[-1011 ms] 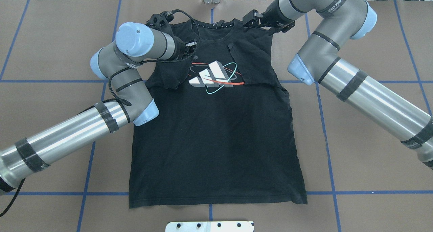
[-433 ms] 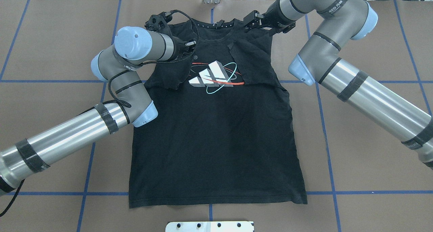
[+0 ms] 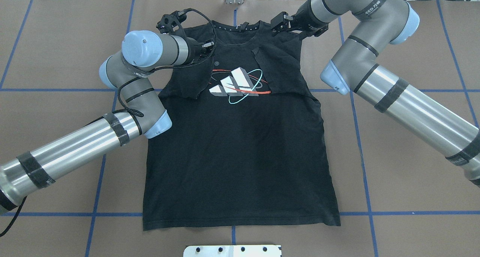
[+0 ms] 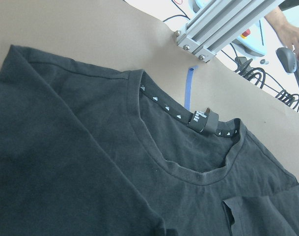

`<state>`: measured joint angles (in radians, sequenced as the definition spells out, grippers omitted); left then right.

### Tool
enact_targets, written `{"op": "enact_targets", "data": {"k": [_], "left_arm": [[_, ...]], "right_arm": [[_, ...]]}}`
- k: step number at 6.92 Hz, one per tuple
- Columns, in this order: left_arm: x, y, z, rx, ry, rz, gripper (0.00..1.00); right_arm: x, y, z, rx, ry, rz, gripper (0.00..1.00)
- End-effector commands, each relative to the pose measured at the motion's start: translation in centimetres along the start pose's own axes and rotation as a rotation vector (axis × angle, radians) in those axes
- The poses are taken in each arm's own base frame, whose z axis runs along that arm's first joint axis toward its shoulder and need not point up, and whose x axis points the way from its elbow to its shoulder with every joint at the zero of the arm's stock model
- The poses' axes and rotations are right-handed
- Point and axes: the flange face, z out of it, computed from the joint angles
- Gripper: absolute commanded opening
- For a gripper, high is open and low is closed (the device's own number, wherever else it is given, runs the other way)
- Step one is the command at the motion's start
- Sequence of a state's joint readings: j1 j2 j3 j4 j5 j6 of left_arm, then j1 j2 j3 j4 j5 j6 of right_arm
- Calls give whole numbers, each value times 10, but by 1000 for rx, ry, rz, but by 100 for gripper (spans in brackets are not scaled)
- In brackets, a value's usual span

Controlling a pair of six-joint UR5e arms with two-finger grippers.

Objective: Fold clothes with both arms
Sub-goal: 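Grasp the sleeve with the left gripper and fold it inward over the chest, then release the folded sleeves and pull both grippers outward away from the shirt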

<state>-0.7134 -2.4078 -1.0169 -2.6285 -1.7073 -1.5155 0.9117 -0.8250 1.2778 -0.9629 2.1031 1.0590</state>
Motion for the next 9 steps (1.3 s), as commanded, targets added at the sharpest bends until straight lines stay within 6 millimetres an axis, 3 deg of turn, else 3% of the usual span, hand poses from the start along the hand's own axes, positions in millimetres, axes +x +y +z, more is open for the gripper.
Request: {"op": "enact_targets", "data": {"k": [1,2,3,5,6,8,9], "left_arm": [[2,-12,-6,17,30,-26,58],[11,-15,-15,25,93,-25,99],[12,-18,-18,25,106,-25,100],[22,-30,-42,36,148,-36,100],[20,-27,-60,34,174,-33,100],[27,-15,-106,13,244,-20,100],[24,-6,-125,-47,257,-8,100]], "right_arm": [[-1,-1,-1,0,-1,-1,100],[-4,0,-3,-4,-11,2,100],[-14,1,-12,-4,-32,-5,100],[-31,-6,-51,13,-92,-44,100],[-32,6,-75,31,-131,-69,100],[-14,48,-121,67,-177,-108,100],[-17,51,-139,88,-197,-118,100]]}}
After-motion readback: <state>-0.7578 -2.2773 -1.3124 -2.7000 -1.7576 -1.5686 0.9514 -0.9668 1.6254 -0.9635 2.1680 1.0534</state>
